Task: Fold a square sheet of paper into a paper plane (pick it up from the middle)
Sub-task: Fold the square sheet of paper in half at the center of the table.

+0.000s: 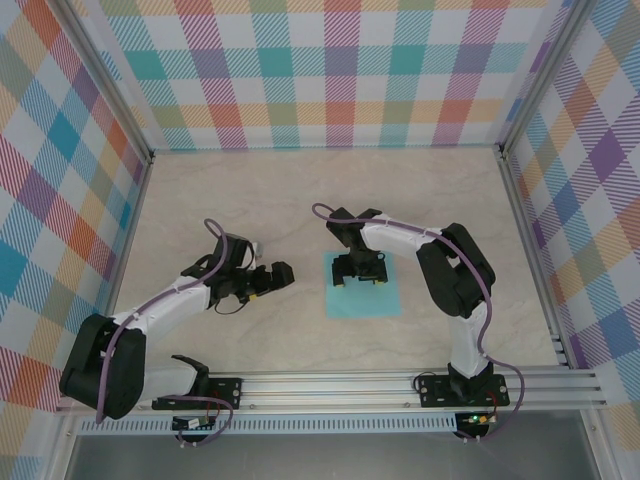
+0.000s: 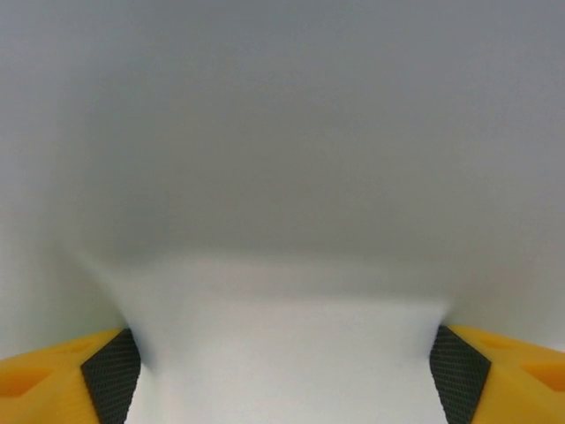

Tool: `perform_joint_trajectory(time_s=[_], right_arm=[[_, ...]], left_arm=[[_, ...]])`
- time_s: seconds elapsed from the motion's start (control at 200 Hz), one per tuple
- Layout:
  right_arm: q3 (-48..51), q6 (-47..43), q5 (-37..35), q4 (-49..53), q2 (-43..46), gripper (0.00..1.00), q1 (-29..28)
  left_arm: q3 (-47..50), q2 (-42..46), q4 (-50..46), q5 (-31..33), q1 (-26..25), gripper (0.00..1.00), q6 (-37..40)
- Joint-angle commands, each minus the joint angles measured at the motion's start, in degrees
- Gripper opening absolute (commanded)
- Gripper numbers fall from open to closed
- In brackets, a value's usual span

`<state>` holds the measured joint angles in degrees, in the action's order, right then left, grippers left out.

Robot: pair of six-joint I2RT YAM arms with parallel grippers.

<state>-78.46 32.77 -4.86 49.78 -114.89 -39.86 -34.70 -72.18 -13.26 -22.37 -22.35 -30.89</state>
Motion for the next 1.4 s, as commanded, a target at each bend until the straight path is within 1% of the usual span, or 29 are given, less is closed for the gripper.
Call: perform_joint_trajectory(time_s=[0.0,0.175,0.215,0.255,0.445,0.57,0.63,0.665,0.725,0.785,0.905,1.045,1.185,1.31,1.395], right_arm=[[4.43,0.97,0.99,-2.42,-5.79,0.84,-0.27],[3.84,1.06,0.64,-1.95,-4.26,0.83,-0.23],[3.75,0.98,0.6,-1.91,-3.87,0.78,-0.2],[3.83,1.07,0.64,-2.09,-3.4,0.77,-0.23],[3.31,1.01,0.7,-1.94,-1.6,0.76,-0.2],[3.66,0.86,1.52,-3.23,0.97,0.66,-0.18],[3.58,1.04,1.39,-3.38,2.04,0.59,-0.2],[3.56,1.05,1.27,-3.39,2.52,0.57,-0.22],[3.57,1.03,1.17,-3.39,3.45,0.5,-0.18],[3.82,1.26,1.08,-3.65,4.65,0.46,-0.22],[5.01,1.9,0.88,-4.84,7.58,0.35,-0.13],[6.21,2.83,0.2,-4.96,10.73,0.33,0.06],[7.0,3.04,2.55,-6.26,14.2,0.31,0.17],[6.91,3.55,7.79,-7.36,16.93,0.3,0.48],[7.49,4.25,13.15,-10.27,19.16,0.3,0.73]], left_arm=[[-1.6,-0.67,1.04,0.78,-1.55,1.0,-0.92],[-1.86,-1.12,1.13,1.35,-1.82,1.0,-1.01],[-1.95,-1.14,0.96,1.31,-1.82,1.0,-0.96],[-2.06,-1.04,0.71,1.44,-1.86,1.0,-1.0],[-1.76,-0.41,0.42,1.97,-1.9,1.0,-0.99],[-2.28,-0.73,0.16,1.88,-1.9,1.0,-0.75],[-2.38,-0.83,0.12,1.96,-1.91,1.0,-0.72],[-2.48,-0.77,-0.06,1.93,-1.87,1.0,-0.74],[-2.44,-0.69,-0.1,2.05,-1.91,1.0,-0.74],[-2.47,-0.62,-0.27,2.11,-1.88,1.0,-0.74],[-2.48,-0.73,-0.71,2.67,-1.9,1.0,-0.75],[-2.66,-1.05,-0.98,2.63,-1.89,1.0,-0.63],[-2.74,-1.2,-0.99,2.94,-1.9,1.0,-0.56],[-2.97,-1.39,-1.16,3.03,-1.91,1.0,-0.65],[-3.09,-1.38,-1.18,3.3,-1.91,1.0,-0.74]])
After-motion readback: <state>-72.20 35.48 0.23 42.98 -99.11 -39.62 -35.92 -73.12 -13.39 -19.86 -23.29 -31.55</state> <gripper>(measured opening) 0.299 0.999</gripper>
